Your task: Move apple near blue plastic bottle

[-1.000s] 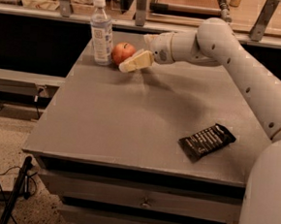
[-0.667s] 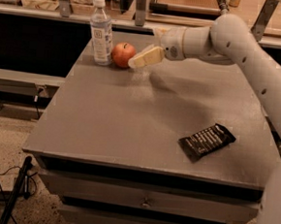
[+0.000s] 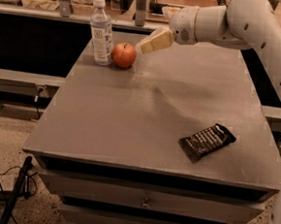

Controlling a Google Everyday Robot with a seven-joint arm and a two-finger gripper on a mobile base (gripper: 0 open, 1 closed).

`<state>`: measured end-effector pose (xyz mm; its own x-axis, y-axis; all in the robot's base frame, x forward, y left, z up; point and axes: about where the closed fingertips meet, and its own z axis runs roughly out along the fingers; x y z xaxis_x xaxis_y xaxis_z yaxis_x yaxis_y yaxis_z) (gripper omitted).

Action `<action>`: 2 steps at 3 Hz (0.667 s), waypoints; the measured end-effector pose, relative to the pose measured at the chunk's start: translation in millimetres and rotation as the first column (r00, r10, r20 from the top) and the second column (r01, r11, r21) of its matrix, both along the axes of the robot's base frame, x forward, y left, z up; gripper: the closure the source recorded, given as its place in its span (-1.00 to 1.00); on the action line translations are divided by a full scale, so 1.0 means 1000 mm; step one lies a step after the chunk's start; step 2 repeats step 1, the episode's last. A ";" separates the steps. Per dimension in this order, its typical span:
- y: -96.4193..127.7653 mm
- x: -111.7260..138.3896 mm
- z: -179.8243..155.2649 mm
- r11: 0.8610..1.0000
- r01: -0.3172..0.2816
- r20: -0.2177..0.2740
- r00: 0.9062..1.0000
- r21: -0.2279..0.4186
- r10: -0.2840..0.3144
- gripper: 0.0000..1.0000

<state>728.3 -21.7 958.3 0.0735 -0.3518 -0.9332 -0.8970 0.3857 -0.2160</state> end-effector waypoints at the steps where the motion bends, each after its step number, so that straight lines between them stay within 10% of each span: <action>1: 0.000 0.000 0.000 1.000 0.000 0.000 1.000 0.000 0.000 -1.00; 2: 0.000 0.000 0.000 1.000 0.000 0.000 1.000 0.000 0.000 -1.00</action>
Offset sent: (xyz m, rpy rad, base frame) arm 0.0000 0.0000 0.0000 0.0000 0.0000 0.0000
